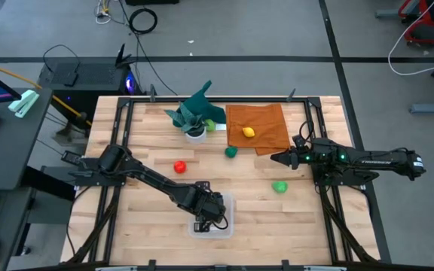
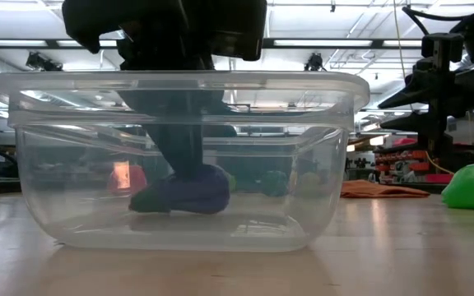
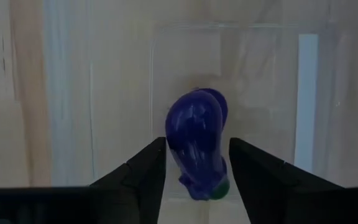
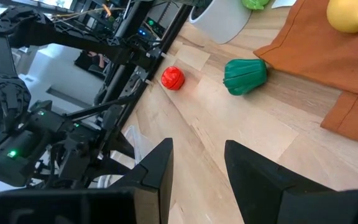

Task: Pick and placing Produce into tupperware
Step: Put the tomato into the transparent bin

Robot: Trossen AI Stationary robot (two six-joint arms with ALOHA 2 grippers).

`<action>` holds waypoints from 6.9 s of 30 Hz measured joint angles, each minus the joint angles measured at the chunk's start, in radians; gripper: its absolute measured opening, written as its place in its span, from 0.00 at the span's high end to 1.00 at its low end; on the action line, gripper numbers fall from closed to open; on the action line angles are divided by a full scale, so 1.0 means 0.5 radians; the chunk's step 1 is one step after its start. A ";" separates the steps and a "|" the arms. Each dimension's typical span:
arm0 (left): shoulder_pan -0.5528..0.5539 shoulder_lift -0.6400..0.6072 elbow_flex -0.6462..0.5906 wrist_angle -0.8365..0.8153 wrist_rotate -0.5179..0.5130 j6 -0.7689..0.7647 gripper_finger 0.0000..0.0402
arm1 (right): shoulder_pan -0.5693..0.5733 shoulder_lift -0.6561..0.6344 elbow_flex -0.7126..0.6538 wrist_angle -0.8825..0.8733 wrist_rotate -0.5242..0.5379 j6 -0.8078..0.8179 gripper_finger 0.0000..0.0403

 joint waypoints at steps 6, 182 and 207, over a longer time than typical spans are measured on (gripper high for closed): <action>-0.001 -0.001 0.000 -0.010 0.000 -0.048 0.49 | 0.000 0.000 0.000 0.000 0.000 -0.010 0.72; 0.944 -0.813 -1.313 0.342 0.277 -1.196 0.22 | 0.000 0.245 0.325 -0.229 0.024 -0.206 0.72; 0.893 -0.816 -1.313 0.345 0.240 -1.183 0.33 | -0.001 0.245 0.325 -0.229 0.024 -0.207 0.72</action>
